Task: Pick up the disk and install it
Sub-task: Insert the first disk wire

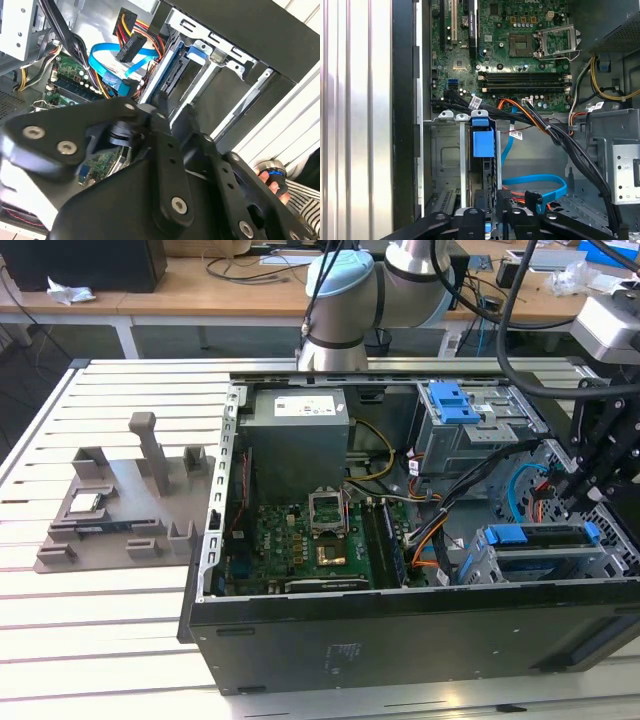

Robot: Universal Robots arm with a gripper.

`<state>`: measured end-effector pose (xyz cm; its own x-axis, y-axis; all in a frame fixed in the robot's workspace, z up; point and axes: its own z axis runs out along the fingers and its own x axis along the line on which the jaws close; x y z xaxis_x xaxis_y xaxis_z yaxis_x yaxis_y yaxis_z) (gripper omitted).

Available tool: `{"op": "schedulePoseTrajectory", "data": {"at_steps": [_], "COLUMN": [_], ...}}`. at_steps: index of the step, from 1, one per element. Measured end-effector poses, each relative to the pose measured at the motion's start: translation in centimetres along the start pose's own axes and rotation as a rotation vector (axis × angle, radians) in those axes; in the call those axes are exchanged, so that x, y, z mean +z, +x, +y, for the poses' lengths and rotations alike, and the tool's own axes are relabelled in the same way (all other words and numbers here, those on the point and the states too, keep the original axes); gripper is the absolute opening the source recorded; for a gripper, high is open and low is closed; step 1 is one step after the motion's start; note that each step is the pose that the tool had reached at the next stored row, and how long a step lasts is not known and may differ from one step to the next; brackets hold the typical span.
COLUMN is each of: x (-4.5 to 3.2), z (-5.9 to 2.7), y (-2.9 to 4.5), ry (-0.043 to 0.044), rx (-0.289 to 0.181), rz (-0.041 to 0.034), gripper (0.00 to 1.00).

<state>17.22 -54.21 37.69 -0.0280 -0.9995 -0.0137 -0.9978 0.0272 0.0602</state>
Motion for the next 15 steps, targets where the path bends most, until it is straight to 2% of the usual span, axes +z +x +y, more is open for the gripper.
{"op": "schedulePoseTrajectory", "data": {"at_steps": [1,2,3,4,6,8,10,11,13,15], "x": [0.0,0.01,0.06,0.12,0.19,0.26,0.37,0.64,1.15,1.9], "z": [0.0,-0.07,-0.84,-1.18,-1.24,-1.29,-1.44,-1.61,-1.88,-2.3], "y": [0.0,-0.01,-0.21,-0.89,-3.09,-4.2,-4.85,-5.32,-5.49,-5.49], "ry": [0.0,0.0,0.0,-0.0002,-0.0003,-0.0002,-0.0002,-0.0001,0.0003,0.0003], "rx": [0.0,0.0,0.0,0.0,0.0,0.0,0.001,0.001,0.002,0.002], "rz": [0.0,0.0001,0.0057,0.0067,0.0066,0.0068,0.0081,0.017,0.032,0.0348], "gripper": [0.36,0.48,0.48,0.48,0.48,0.48,0.48,0.48,0.48,0.48]}}
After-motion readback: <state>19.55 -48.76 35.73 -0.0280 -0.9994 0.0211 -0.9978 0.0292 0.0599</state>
